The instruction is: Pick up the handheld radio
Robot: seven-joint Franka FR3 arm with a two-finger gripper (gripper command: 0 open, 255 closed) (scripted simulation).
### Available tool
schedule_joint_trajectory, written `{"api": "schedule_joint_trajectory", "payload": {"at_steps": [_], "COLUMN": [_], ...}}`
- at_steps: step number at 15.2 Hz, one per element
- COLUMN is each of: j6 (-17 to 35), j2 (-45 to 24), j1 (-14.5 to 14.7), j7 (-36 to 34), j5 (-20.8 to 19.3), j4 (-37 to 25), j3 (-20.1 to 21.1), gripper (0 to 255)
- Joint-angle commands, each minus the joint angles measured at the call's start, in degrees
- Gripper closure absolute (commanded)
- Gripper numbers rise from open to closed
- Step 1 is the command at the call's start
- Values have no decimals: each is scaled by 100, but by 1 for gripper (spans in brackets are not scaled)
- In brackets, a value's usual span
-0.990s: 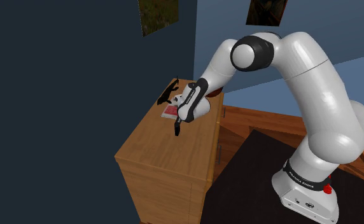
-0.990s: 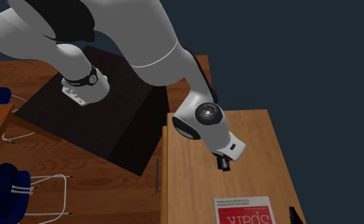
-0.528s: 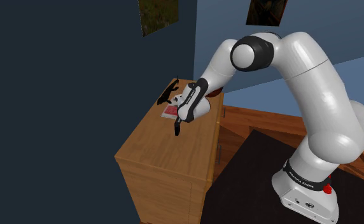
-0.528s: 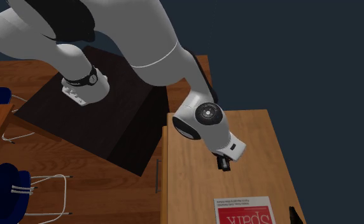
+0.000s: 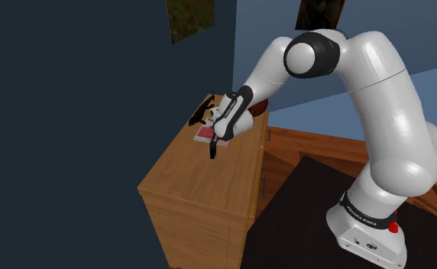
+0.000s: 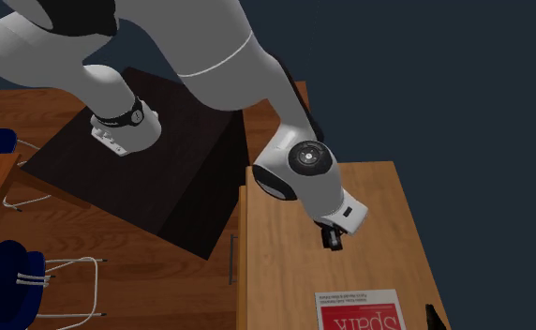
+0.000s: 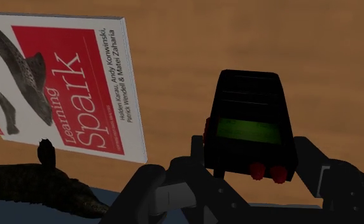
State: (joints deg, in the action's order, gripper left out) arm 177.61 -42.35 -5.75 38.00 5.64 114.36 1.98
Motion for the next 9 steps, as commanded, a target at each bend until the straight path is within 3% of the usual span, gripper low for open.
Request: {"api": "schedule_joint_trajectory", "payload": {"at_steps": [1, 9], "j6": [-102, -386], "j2": [156, 607], "j1": [24, 54], "j7": [-17, -45], "j5": [3, -2], "j4": [54, 221], "j3": [-18, -54], "gripper": [255, 255]}}
